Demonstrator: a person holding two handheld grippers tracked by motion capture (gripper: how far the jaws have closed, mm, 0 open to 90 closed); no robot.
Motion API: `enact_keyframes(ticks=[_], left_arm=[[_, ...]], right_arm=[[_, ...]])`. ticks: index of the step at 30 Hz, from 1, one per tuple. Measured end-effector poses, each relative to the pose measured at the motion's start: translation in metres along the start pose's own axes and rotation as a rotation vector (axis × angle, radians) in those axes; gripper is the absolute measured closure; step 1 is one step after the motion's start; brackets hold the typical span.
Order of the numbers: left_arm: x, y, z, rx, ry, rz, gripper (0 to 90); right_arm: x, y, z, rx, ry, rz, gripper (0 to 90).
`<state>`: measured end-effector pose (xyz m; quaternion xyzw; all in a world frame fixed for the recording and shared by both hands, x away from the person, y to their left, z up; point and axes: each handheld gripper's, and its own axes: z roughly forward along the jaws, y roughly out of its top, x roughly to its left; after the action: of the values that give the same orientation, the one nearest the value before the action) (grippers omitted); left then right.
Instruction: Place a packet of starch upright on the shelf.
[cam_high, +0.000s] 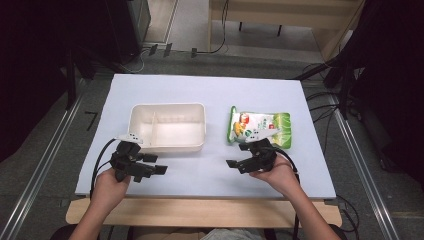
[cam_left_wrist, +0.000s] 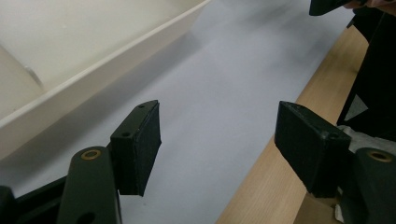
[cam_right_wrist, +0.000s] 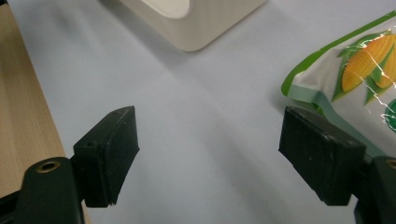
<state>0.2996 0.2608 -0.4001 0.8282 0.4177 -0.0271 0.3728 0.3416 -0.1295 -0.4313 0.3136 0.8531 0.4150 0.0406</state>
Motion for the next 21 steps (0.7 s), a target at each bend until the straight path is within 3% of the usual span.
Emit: enact_keyframes(ticks=[4,9,13,16,21], left_arm=[[-0.001,0.001,-0.001,-0.016,0.004,0.005,34.8],[-0.004,0.002,-0.003,-0.031,0.022,0.031,27.9],[-0.005,0.003,-0.001,-0.004,0.036,0.037,20.1],[-0.007,0.004,0.000,-0.002,0.044,0.034,20.0],[-0.007,0.004,0.001,0.020,0.044,0.064,21.1]], right_arm=[[-0.002,-0.001,-0.003,0.015,-0.016,-0.001,22.5],[-0.004,-0.002,-0.009,0.004,-0.030,-0.002,26.5],[-0.008,-0.007,-0.016,0.001,-0.041,0.004,32.5],[-0.010,-0.010,-0.022,-0.007,-0.051,0.010,33.2],[-0.016,-0.014,-0.029,-0.012,-0.073,0.026,35.9]])
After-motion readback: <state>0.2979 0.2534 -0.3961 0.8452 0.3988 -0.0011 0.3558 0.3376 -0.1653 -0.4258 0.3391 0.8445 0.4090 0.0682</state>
